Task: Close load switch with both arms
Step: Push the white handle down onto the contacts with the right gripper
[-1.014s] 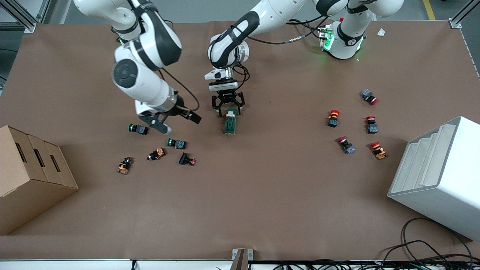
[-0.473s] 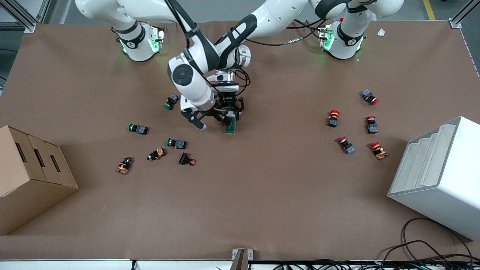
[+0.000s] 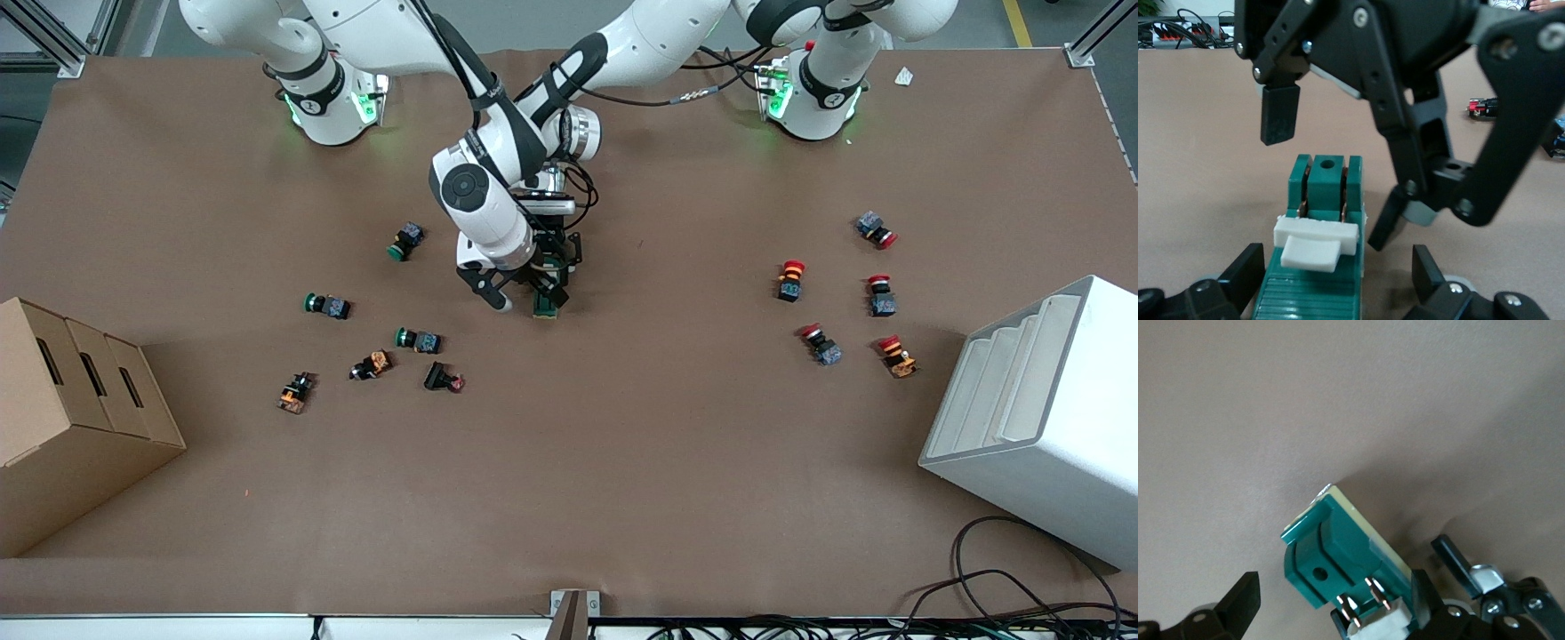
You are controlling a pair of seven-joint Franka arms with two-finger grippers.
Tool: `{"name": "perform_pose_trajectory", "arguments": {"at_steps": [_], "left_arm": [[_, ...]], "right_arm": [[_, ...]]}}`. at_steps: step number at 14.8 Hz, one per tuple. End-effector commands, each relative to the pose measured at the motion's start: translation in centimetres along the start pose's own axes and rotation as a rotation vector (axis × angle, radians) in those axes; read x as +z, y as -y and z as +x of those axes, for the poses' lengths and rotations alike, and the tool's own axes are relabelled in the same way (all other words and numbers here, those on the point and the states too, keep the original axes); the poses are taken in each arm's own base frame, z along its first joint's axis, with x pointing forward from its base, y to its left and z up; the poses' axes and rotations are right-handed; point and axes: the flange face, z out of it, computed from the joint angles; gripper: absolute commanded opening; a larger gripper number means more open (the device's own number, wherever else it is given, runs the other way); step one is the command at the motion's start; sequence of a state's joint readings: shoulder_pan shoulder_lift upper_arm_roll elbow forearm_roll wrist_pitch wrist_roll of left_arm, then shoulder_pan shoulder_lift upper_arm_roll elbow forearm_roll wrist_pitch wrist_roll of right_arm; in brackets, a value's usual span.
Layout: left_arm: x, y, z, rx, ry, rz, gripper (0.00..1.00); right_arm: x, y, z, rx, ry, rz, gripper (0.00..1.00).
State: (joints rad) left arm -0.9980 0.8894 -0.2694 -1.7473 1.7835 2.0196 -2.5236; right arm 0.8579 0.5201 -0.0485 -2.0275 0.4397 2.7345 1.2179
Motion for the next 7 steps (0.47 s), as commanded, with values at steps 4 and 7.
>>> {"name": "perform_pose_trajectory", "arguments": {"at_steps": [4,7], "left_arm": [[0.4,1.8,-3.3,0.012,0.021,0.025,0.97],[0.6,2.1,-3.8,0.021,0.014,0.034,0.97]], "right_arm": [[0.3,0.5,-1.3,0.012,0.021,0.005,1.00],[0.5,0.3,-1.8,-0.012,0.028,-0.008,1.00]]}}
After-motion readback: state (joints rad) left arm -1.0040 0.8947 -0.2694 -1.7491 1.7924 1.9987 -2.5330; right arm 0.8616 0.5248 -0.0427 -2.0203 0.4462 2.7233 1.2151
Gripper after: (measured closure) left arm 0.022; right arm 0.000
